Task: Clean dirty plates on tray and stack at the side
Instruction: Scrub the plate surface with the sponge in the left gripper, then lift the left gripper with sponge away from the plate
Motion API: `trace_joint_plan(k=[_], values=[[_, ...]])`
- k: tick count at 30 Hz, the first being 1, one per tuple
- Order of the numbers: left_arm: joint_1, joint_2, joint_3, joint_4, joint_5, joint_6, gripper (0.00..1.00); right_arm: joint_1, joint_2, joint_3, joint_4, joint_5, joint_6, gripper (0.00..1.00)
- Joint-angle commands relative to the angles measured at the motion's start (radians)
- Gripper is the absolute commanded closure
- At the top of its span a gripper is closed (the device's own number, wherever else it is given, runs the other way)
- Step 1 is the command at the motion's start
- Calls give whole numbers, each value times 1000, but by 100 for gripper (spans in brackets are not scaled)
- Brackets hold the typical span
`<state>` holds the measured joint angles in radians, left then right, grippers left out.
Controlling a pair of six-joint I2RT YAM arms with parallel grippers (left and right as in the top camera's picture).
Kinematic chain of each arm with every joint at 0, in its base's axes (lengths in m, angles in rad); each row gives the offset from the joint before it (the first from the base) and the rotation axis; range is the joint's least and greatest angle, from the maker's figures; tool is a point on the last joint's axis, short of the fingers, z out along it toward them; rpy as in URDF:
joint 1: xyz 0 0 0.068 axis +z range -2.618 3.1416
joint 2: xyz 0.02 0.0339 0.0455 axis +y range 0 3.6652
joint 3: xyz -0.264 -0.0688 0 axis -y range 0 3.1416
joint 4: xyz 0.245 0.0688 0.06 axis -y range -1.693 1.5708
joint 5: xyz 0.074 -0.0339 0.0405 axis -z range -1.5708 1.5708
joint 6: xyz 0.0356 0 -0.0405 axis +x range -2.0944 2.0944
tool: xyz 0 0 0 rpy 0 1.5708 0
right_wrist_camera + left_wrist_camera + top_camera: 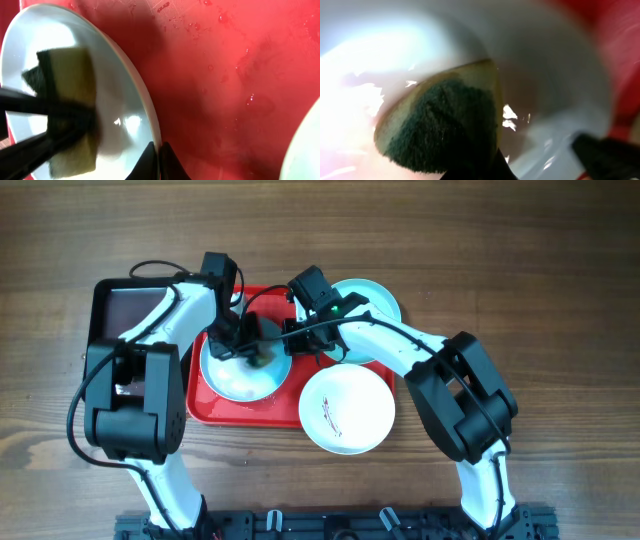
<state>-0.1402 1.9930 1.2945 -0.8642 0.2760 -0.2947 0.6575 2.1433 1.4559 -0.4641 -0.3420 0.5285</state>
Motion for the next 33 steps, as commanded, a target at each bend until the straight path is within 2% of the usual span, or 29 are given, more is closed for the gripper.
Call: trace_joint_plan(k=[1, 4, 8, 12, 18, 23, 28, 33], values=[[-13, 38, -20, 74, -100, -121, 96, 17, 24, 16, 0, -34, -9, 96], [-13, 38, -19, 79, -273, -193, 96, 17, 24, 16, -2, -34, -10, 96], [-12, 25, 42, 0, -385, -193, 96, 17, 24, 16, -8, -34, -12, 96], [-12, -8, 200, -124, -459, -192, 96, 12, 24, 16, -16, -34, 2, 96], [21, -24, 431, -229, -460, -188, 96, -13, 21, 18, -46, -43, 24, 96], [83, -24, 466, -243, -405, -188, 96, -21, -26, 40, -83, -21, -45, 96], [140, -24, 465, -256, -313, -183, 96, 3, -135, 53, -132, 187, -113, 96], [165, -24, 465, -262, -306, -183, 96, 59, -249, 53, -164, 475, -168, 96]])
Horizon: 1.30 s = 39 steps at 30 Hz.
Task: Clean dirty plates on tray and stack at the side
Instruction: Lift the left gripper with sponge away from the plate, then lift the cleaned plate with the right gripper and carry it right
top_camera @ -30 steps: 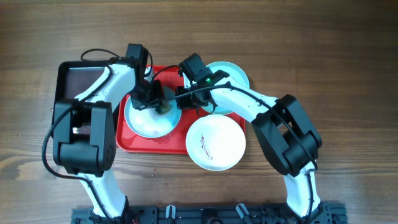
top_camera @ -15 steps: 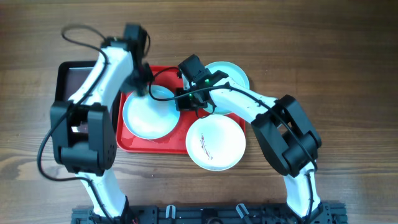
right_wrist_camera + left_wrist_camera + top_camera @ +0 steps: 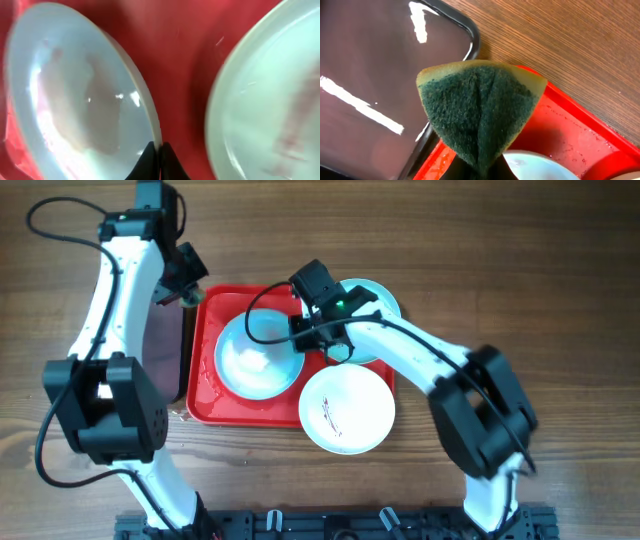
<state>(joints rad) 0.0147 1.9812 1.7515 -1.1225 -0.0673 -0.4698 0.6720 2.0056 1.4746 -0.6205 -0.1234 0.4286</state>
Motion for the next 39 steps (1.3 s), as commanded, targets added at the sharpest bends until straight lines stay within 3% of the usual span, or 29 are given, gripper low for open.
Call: trace_joint_plan(k=[1, 14, 24, 30, 39], values=[[13, -12, 8, -5, 37, -6, 96, 59, -129, 35, -13, 315, -79, 96], [16, -12, 8, 15, 37, -6, 96, 309, -173, 35, 29, 1096, -264, 95], [16, -12, 8, 19, 37, -6, 96, 460, -173, 35, 163, 1458, -459, 96], [16, -12, 8, 19, 37, -6, 96, 491, -173, 35, 236, 1590, -539, 96], [16, -12, 8, 18, 37, -6, 96, 494, -173, 35, 291, 1595, -608, 96]])
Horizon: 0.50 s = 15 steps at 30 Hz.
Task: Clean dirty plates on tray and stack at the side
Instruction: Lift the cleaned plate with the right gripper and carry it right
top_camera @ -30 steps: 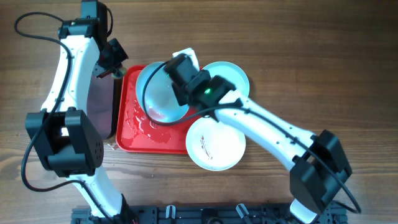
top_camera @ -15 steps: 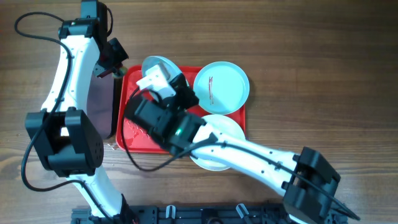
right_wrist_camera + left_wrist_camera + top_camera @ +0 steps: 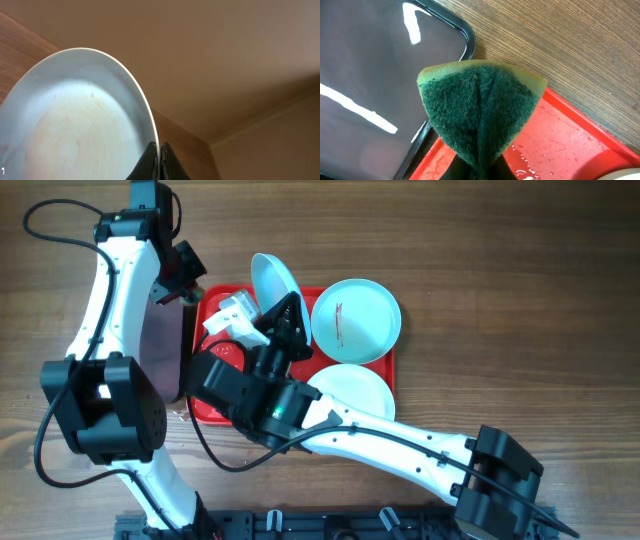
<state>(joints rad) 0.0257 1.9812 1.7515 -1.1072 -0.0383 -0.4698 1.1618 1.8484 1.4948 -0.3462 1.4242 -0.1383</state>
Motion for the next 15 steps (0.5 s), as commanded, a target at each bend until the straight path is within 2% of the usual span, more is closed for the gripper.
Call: trace_joint_plan(k=[1, 12, 15], values=[[5, -12, 8, 3, 8, -6, 96, 4, -16, 14, 24, 48, -51, 96], [5, -12, 8, 3, 8, -7, 96, 4, -16, 14, 229, 63, -280, 96], [5, -12, 8, 3, 8, -7, 96, 4, -16, 14, 237, 63, -281, 96]])
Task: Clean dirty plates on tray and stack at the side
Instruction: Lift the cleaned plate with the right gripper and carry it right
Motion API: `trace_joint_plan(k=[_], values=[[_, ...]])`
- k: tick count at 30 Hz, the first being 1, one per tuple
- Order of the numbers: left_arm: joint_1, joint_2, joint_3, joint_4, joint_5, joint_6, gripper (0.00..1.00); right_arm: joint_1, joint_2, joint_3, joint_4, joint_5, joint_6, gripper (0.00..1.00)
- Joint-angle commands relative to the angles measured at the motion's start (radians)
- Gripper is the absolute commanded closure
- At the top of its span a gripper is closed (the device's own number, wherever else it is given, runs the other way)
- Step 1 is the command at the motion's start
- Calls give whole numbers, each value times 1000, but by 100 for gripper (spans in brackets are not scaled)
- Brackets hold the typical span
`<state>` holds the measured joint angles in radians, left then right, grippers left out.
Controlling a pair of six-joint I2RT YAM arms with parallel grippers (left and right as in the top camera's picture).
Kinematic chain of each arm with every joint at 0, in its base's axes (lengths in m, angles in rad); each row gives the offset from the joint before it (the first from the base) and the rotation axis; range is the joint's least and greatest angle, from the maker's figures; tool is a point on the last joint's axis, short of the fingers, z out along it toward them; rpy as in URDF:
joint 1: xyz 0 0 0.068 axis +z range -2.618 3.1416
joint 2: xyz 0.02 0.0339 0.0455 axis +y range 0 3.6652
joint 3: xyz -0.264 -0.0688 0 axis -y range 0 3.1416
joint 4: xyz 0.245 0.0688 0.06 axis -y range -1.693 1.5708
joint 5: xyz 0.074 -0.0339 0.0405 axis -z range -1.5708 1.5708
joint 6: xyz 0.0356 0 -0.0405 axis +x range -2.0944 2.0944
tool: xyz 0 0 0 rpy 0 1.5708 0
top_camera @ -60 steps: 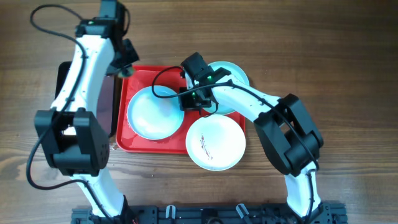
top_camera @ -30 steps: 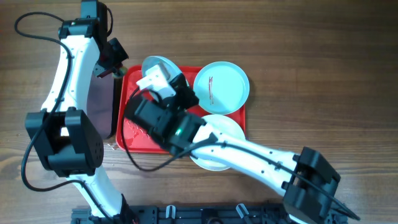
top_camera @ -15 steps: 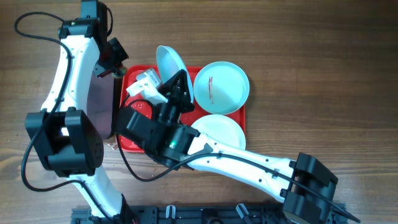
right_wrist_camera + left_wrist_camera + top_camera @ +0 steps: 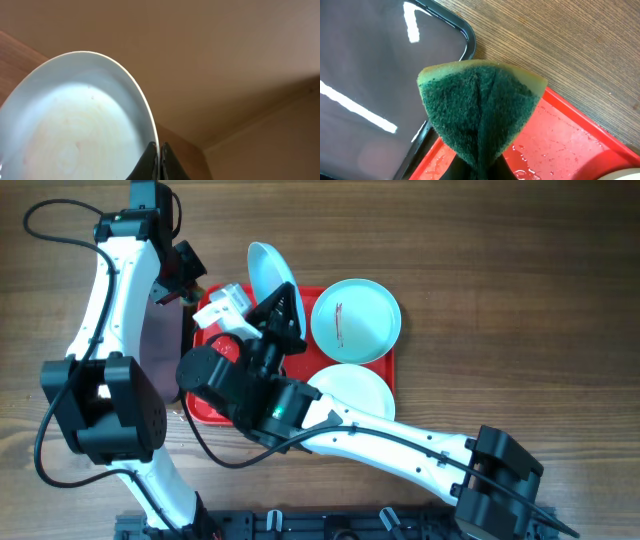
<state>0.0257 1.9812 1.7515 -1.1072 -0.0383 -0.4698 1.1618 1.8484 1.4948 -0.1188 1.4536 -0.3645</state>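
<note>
My right gripper (image 4: 158,150) is shut on the rim of a pale blue plate (image 4: 75,125). In the overhead view that plate (image 4: 268,268) is raised high and tilted on edge over the back of the red tray (image 4: 388,362). My left gripper (image 4: 480,172) is shut on a folded green sponge (image 4: 480,110) above the tray's back left corner (image 4: 560,145). The sponge (image 4: 186,288) hangs beside the tray. A pale blue plate with a red smear (image 4: 355,320) lies at the tray's back right. A white plate (image 4: 358,392) lies at the tray's front right, partly hidden by my right arm.
A dark tray with a black rim (image 4: 370,75) sits to the left of the red tray (image 4: 160,345). My raised right arm (image 4: 260,395) covers much of the red tray from above. Wet drops lie on the red tray. Wooden tabletop (image 4: 500,280) surrounds everything.
The right arm has shifted slightly left with the raised plate, which now shows a little more tilted. The left gripper and its sponge have not moved.
The left gripper first held the sponge on a plate in the red tray while the right gripper gripped that plate's rim. Then the sponge was at the tray's back left corner, the plate still down. Later the right gripper held the plate high and tilted, as now.
</note>
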Motion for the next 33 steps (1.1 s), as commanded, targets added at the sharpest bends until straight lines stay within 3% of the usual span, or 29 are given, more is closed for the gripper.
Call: trace_joint_plan(k=[1, 7, 10, 14, 19, 24, 33], values=[[5, -12, 8, 3, 8, -7, 96, 4, -16, 14, 10, 33, -54, 96], [5, -12, 8, 3, 8, -7, 96, 4, -16, 10, 9, 25, -43, 96], [5, -12, 8, 3, 8, -7, 96, 4, -16, -6, -27, -29, 25, 96], [5, -12, 8, 2, 8, -7, 96, 4, -16, -11, -198, -198, 184, 96], [5, -12, 8, 2, 8, -7, 96, -19, -23, -10, -431, -530, 455, 96], [5, -12, 8, 2, 8, -7, 96, -126, -95, -10, -516, -949, 629, 96], [5, -12, 8, -8, 8, -7, 96, -460, -197, -10, -575, -1556, 657, 96]])
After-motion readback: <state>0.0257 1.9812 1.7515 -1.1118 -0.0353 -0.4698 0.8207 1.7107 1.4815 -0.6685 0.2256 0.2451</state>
